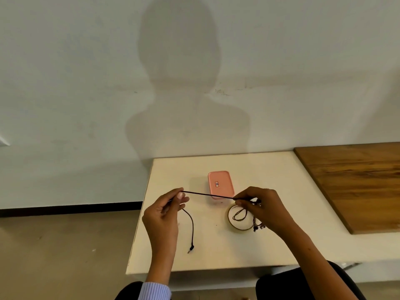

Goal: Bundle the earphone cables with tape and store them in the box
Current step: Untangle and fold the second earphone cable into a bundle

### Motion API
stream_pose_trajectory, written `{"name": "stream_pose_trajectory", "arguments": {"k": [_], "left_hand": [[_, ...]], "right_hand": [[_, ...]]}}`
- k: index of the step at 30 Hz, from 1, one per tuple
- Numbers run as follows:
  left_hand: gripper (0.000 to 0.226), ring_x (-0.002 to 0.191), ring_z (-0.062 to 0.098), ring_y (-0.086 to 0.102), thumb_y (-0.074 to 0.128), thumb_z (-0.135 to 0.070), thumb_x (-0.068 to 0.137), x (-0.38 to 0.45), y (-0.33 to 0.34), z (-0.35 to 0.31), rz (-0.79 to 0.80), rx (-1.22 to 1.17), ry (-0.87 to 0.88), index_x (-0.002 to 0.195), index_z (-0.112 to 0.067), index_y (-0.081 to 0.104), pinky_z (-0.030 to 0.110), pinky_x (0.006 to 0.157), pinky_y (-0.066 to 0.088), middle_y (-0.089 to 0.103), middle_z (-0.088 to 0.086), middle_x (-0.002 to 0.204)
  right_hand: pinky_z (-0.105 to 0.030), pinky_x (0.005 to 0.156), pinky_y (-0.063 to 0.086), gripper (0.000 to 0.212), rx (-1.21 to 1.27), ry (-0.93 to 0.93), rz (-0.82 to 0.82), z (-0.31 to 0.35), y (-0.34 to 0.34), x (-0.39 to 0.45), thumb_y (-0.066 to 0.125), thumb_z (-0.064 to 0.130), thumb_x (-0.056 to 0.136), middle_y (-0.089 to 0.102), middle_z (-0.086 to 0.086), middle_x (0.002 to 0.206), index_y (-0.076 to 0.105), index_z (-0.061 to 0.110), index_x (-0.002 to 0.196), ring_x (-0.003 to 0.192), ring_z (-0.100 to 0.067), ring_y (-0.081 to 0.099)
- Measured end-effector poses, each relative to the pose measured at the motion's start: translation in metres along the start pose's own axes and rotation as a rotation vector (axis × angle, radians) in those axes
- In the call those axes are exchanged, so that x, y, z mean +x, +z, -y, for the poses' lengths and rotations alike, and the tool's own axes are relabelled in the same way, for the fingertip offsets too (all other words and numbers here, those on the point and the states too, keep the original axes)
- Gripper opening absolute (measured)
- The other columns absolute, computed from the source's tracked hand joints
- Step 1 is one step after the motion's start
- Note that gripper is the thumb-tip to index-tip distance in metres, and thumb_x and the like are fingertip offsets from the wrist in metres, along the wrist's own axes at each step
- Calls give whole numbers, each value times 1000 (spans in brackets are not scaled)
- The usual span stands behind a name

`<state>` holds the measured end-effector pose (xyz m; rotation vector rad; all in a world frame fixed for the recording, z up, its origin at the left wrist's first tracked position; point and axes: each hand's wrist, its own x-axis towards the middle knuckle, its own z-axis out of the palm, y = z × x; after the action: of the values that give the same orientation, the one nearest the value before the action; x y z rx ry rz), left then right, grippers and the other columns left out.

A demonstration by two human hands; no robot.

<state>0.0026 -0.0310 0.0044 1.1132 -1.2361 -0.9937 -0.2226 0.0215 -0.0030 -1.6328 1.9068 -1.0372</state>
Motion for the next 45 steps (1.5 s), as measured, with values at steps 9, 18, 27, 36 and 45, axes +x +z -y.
{"name": "stream_pose_trajectory", "arguments": {"k": [9,18,27,36,45], "left_hand": [[75,56,9,65,68,-6,83,-12,15,7,408,533,142,143,-34,33,5,65,49,67,13,117],[14,73,0,67,67,-9,84,-14,31,8,323,353,251,95,-15,74,14,63,55,71,-5,83],[9,68,24,67,61,-10,89,-8,29,8,207,165,-22,87,-15,69,12,53,49,68,1,79],[12,63,19,62,72,-20,79,-8,33,13,388,172,15,87,-28,75,22,51,53,69,4,70],[10,62,13,64,71,-22,81,-1,33,18,74,244,-38,77,-13,72,24,58,49,69,-1,66]], "right_hand": [[-10,69,42,11,-64,-37,-11,16,15,-6,67,24,86,66,19,88,72,27,95,84,-2,61],[-7,77,50,31,69,32,98,29,22,-6,73,12,79,66,7,97,65,18,108,91,-8,63],[-16,71,55,13,238,85,-58,16,13,-6,82,13,66,72,7,81,74,15,75,77,-4,67],[-16,74,54,14,222,68,-1,20,20,-8,70,13,82,71,13,81,71,25,88,79,-2,67],[-11,73,49,19,105,-68,61,29,18,-11,63,14,87,64,12,91,62,32,83,85,-4,60]]}}
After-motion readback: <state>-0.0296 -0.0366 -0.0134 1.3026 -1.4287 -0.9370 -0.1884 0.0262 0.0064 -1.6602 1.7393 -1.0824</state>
